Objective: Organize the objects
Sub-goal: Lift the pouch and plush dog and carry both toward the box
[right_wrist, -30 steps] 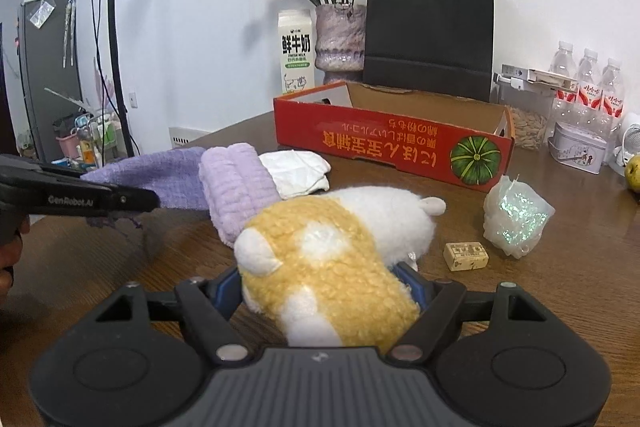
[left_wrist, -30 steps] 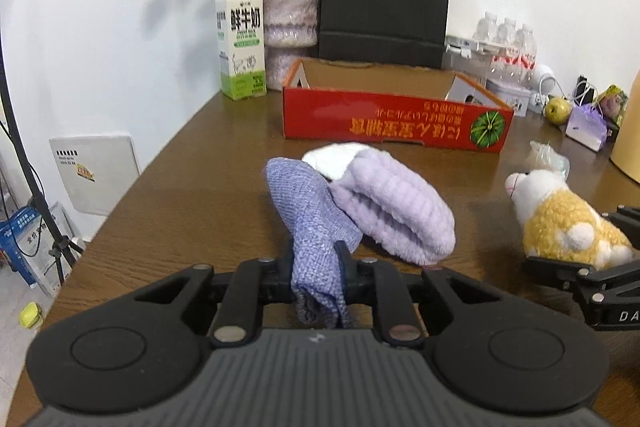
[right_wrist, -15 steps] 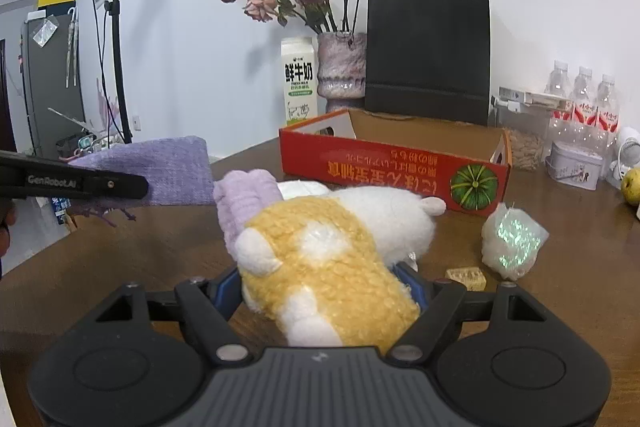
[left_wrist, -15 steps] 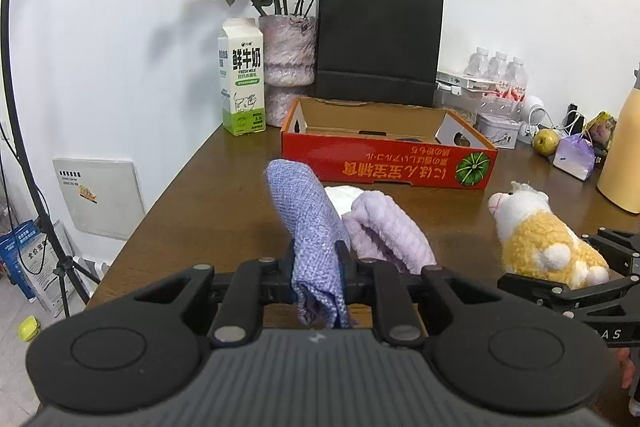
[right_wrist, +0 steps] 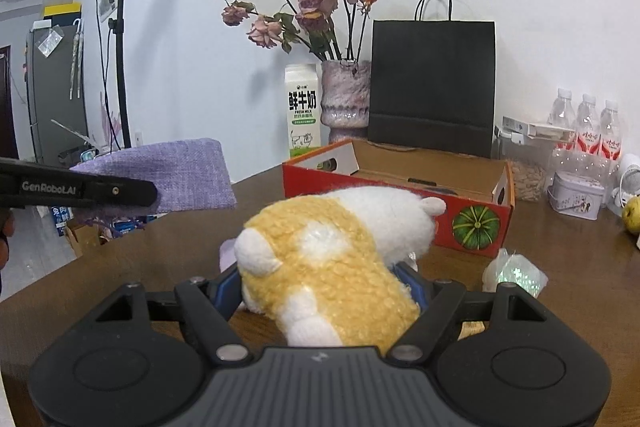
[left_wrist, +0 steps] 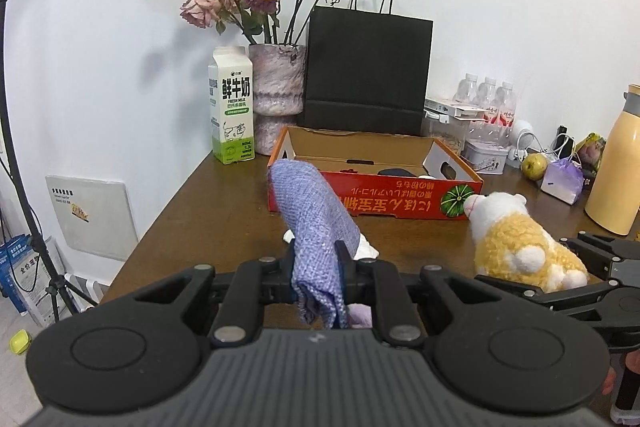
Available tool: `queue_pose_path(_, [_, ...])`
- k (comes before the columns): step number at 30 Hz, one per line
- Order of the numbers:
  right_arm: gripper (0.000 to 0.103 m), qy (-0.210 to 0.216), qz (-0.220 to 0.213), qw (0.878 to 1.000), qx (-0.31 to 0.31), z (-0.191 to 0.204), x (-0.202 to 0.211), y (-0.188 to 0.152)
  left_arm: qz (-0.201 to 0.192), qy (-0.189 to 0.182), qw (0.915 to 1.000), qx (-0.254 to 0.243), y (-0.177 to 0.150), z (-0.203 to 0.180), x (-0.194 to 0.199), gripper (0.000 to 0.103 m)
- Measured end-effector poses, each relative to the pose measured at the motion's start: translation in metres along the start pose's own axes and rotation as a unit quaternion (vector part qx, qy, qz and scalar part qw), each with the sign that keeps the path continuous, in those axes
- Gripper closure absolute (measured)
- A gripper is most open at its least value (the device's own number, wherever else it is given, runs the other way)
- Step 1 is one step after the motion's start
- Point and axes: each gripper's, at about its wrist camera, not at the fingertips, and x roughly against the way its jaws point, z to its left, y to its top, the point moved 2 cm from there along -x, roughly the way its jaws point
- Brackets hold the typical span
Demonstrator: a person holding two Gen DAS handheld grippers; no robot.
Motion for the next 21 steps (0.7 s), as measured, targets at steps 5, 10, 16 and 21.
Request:
queue_pose_path(5, [0.027,0.000,-0.003,1.000,0.005,0.001,-0.004,0.007,0.009,-0.003,1.0000,0.001,0.002,-0.003,-0.011,0.087])
queue_pose_path(10, [0.027,-0.002,-0.002,1.000,0.008,-0.001,-0.010,0.013,0.018,-0.007,0.9998,0.001,0.002,-0.006,-0.023,0.086])
queue_pose_path(16, [0.027,-0.007,-0.002,1.000,0.008,-0.007,-0.019,0.021,0.021,-0.011,0.9997,-0.001,0.009,-0.011,-0.039,0.087])
queue_pose_path(21, [0.027,-0.011,-0.005,1.000,0.008,-0.014,-0.030,0.032,0.017,-0.014,0.9997,-0.005,0.022,-0.016,-0.052,0.086])
